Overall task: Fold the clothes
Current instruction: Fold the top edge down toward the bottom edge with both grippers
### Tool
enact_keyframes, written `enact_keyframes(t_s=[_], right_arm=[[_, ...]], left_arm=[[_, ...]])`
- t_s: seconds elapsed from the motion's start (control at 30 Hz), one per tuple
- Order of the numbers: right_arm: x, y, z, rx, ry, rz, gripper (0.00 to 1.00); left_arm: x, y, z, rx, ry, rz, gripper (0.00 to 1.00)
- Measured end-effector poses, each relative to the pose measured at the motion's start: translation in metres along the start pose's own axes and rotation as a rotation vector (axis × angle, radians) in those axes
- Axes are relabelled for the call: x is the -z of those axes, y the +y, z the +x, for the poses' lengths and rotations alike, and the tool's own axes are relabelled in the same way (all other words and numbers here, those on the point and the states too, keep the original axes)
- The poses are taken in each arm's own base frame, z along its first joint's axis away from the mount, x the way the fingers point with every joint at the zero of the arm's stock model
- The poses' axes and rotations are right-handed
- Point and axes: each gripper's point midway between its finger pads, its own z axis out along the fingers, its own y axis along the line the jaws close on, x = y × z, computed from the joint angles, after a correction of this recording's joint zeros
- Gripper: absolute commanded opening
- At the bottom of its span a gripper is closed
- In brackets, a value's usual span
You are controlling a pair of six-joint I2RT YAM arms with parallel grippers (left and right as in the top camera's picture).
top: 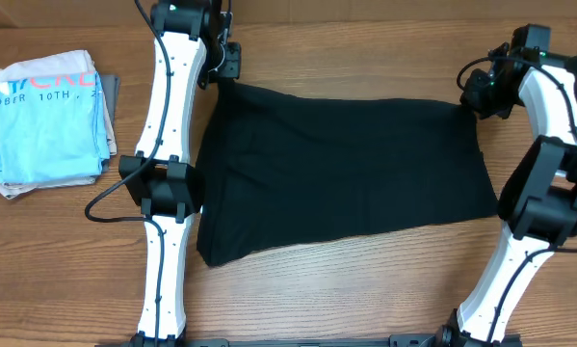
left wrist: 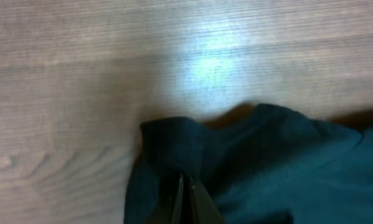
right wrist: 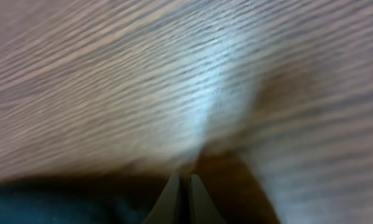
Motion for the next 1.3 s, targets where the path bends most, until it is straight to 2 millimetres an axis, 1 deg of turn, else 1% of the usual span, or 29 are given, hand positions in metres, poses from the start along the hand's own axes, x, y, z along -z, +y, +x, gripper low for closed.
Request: enact_keyframes(t_s=[0.1,0.2,0.43,0.53,0.6,0.63,0.7,0.77,0.87,0.97,1.07,1.2,1.3], right_arm=[[0.017,0.004,0.003,0.003,0.004,0.000,0.04],[0.023,0.004,0.014,-0.005,0.045,0.002,0.04],[0.026,0.000,0.038,-0.032,0.143,0.017,0.04],[0.028,-0.004,0.045,-0.051,0.172,0.023,0.04],[0.030,-0.009,0.049,-0.071,0.188,0.029,0.04],[0.031,-0.011,0.051,-0.081,0.198,0.031,0.04],[0.033,-0.015,0.055,-0.100,0.215,0.036,0.04],[0.034,-0.019,0.059,-0.115,0.233,0.041,0.04],[0.036,-0.020,0.065,-0.126,0.256,0.046,0.04],[0.039,-0.021,0.073,-0.147,0.291,0.058,0.04],[0.044,-0.030,0.087,-0.197,0.342,0.121,0.04],[0.051,-0.044,0.101,-0.258,0.391,0.224,0.04],[0.057,-0.049,0.111,-0.287,0.426,0.269,0.04]], left_arm=[[0.004,0.001,0.013,0.018,0.051,-0.007,0.04],[0.005,0.003,0.026,0.045,0.102,-0.013,0.04],[0.005,-0.005,0.028,0.069,0.108,0.007,0.04],[0.007,-0.010,0.028,0.068,0.105,0.012,0.04],[0.013,-0.015,0.027,0.067,0.094,0.022,0.04],[0.019,-0.019,0.027,0.065,0.084,0.030,0.04],[0.035,-0.024,0.028,0.060,0.068,0.041,0.04],[0.054,-0.029,0.034,0.054,0.060,0.047,0.04],[0.083,-0.032,0.052,0.058,0.068,0.050,0.04],[0.094,-0.030,0.074,0.070,0.116,0.044,0.04],[0.089,-0.025,0.101,0.079,0.201,0.025,0.04],[0.066,-0.015,0.138,0.101,0.344,-0.040,0.04],[0.051,-0.009,0.161,0.109,0.439,-0.077,0.04]])
